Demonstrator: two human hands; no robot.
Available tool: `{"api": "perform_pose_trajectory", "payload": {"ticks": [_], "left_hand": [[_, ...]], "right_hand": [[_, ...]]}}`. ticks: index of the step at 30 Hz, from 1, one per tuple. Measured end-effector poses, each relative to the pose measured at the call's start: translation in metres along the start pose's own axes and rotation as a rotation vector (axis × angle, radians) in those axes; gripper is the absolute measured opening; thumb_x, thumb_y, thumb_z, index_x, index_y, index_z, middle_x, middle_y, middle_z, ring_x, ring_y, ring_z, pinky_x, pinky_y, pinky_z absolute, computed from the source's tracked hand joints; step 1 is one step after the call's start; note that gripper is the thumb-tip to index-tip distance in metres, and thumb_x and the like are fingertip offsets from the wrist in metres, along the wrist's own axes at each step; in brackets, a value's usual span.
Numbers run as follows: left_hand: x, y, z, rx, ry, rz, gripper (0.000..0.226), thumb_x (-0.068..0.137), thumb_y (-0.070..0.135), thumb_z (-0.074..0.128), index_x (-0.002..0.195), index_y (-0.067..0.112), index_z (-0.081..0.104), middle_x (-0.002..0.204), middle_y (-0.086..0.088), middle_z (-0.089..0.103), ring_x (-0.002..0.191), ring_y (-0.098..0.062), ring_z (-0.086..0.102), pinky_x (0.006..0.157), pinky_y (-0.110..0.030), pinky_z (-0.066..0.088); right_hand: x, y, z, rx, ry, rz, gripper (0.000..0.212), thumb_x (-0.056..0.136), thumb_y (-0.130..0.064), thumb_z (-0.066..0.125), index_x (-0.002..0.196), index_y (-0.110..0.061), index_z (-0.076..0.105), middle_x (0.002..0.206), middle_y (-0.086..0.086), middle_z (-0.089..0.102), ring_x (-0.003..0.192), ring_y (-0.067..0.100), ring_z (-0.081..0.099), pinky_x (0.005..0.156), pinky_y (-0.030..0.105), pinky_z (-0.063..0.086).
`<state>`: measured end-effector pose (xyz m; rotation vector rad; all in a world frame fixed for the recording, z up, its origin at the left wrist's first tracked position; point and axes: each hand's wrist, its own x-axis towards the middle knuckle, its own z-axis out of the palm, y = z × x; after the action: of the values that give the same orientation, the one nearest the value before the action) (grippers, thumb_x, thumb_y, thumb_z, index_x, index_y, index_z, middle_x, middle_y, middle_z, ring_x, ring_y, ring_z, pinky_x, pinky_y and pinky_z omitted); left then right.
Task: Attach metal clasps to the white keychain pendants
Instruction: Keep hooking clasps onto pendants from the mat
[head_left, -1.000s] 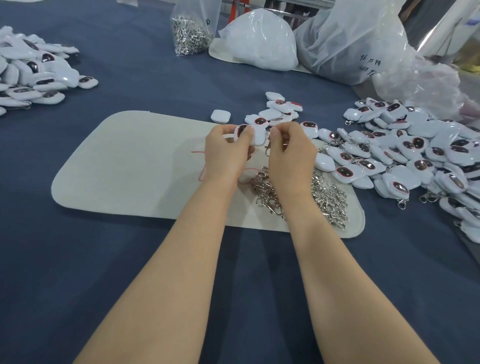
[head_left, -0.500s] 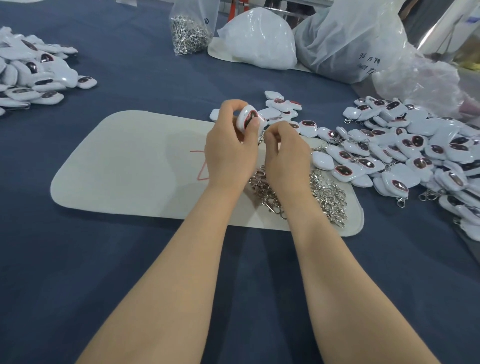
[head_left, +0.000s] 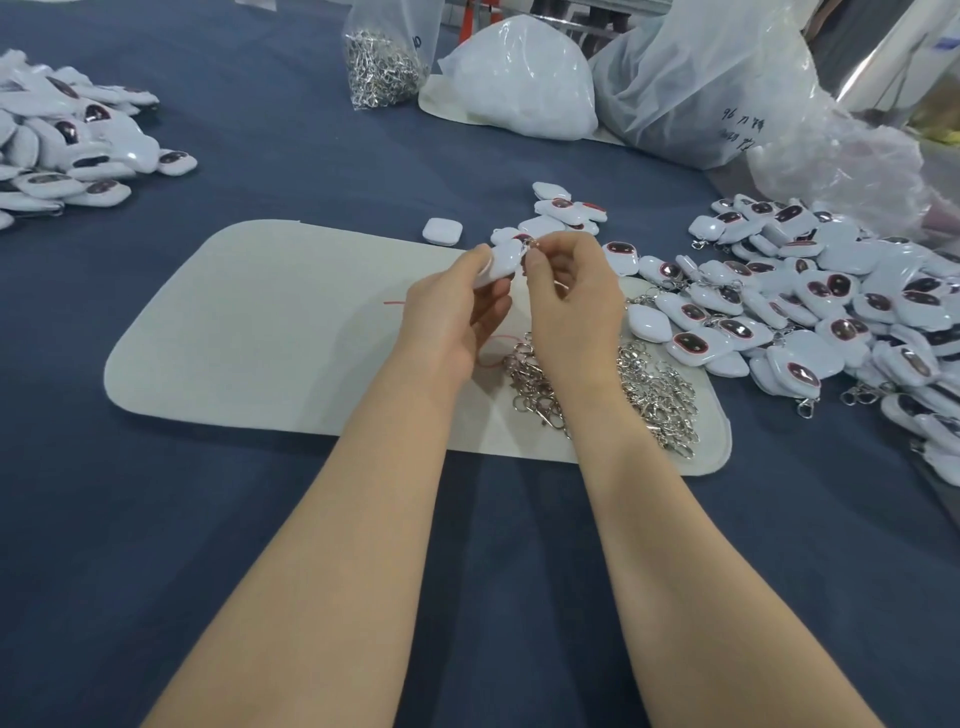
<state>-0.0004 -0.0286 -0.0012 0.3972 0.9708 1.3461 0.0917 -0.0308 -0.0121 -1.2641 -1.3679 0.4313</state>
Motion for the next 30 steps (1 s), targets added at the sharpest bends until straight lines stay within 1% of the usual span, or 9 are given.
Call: {"api": "perform_pose_trajectory", "payload": {"ticks": [5, 10, 13, 17, 20, 22, 24, 26, 30], "left_hand": [[-0.003, 0.002, 0.001, -0.024, -0.023, -0.037, 0.009, 0.092, 0.017, 0.060, 0.088, 0.010, 0.063, 0.071, -0.002, 0.063, 0.051, -0.004, 0.058, 0.050, -0.015, 0.051], [-0.002, 0.001, 0.000, 0.012, -0.022, 0.034, 0.027, 0.094, 0.018, 0.057, 0.118, 0.007, 0.059, 0.085, -0.003, 0.063, 0.061, -0.007, 0.058, 0.058, -0.015, 0.051], [-0.003, -0.001, 0.002, 0.119, 0.024, 0.198, 0.018, 0.092, 0.016, 0.060, 0.110, 0.012, 0.057, 0.094, -0.008, 0.064, 0.065, -0.012, 0.058, 0.065, -0.021, 0.053], [-0.009, -0.005, 0.002, 0.581, 0.112, 0.574, 0.011, 0.087, 0.020, 0.062, 0.091, 0.028, 0.056, 0.082, 0.000, 0.064, 0.078, -0.019, 0.064, 0.081, -0.037, 0.054], [-0.012, -0.009, 0.003, 0.818, 0.100, 0.807, 0.011, 0.088, 0.025, 0.061, 0.098, 0.027, 0.057, 0.070, 0.014, 0.057, 0.069, -0.006, 0.057, 0.072, -0.028, 0.048], [-0.011, -0.010, 0.004, 0.908, 0.092, 0.885, 0.013, 0.090, 0.026, 0.059, 0.103, 0.025, 0.057, 0.069, 0.018, 0.053, 0.067, -0.008, 0.055, 0.067, -0.026, 0.044], [-0.010, -0.009, 0.005, 0.840, 0.105, 0.833, 0.011, 0.091, 0.024, 0.058, 0.101, 0.023, 0.055, 0.071, 0.015, 0.055, 0.071, -0.012, 0.058, 0.069, -0.027, 0.047], [-0.007, -0.005, 0.004, 0.579, 0.122, 0.621, 0.010, 0.091, 0.020, 0.059, 0.099, 0.019, 0.052, 0.077, 0.007, 0.059, 0.070, -0.013, 0.062, 0.073, -0.029, 0.053], [-0.001, -0.001, 0.002, 0.080, 0.043, 0.169, 0.011, 0.095, 0.014, 0.056, 0.101, 0.005, 0.057, 0.076, -0.004, 0.061, 0.059, -0.009, 0.058, 0.061, -0.018, 0.054]], "right_hand": [[-0.001, 0.001, -0.001, -0.019, 0.033, -0.016, 0.007, 0.091, -0.011, 0.056, 0.089, -0.018, 0.057, 0.077, -0.018, 0.056, 0.071, -0.008, 0.052, 0.070, 0.003, 0.038], [0.000, 0.004, -0.003, -0.179, 0.019, -0.080, 0.006, 0.091, -0.009, 0.055, 0.088, -0.008, 0.060, 0.078, -0.007, 0.059, 0.073, 0.010, 0.052, 0.064, 0.004, 0.034], [0.002, 0.008, -0.005, -0.276, -0.012, -0.095, 0.008, 0.090, -0.009, 0.053, 0.086, -0.007, 0.059, 0.075, -0.005, 0.057, 0.072, 0.016, 0.051, 0.062, 0.020, 0.032], [0.004, 0.013, -0.006, -0.414, -0.063, -0.133, 0.009, 0.091, -0.010, 0.051, 0.085, -0.006, 0.057, 0.074, -0.003, 0.054, 0.071, 0.020, 0.046, 0.059, 0.025, 0.023], [0.004, 0.015, -0.007, -0.478, -0.089, -0.150, 0.012, 0.093, -0.011, 0.048, 0.087, -0.006, 0.057, 0.073, -0.001, 0.054, 0.069, 0.021, 0.044, 0.058, 0.027, 0.021], [0.002, 0.015, -0.006, -0.416, -0.079, -0.118, 0.012, 0.093, -0.012, 0.049, 0.087, -0.007, 0.057, 0.073, -0.001, 0.056, 0.069, 0.021, 0.048, 0.058, 0.026, 0.025], [0.002, 0.012, -0.005, -0.267, -0.049, -0.036, 0.008, 0.092, -0.011, 0.051, 0.087, -0.013, 0.056, 0.074, -0.007, 0.057, 0.070, 0.014, 0.051, 0.059, 0.017, 0.033], [0.003, 0.008, -0.004, -0.150, -0.044, 0.022, 0.010, 0.091, -0.012, 0.054, 0.091, -0.021, 0.056, 0.076, -0.015, 0.056, 0.069, 0.000, 0.051, 0.064, 0.006, 0.036], [0.002, 0.007, -0.003, -0.094, -0.138, 0.046, 0.014, 0.088, -0.012, 0.059, 0.101, -0.018, 0.062, 0.088, -0.013, 0.060, 0.082, 0.000, 0.055, 0.078, 0.013, 0.043]]}}
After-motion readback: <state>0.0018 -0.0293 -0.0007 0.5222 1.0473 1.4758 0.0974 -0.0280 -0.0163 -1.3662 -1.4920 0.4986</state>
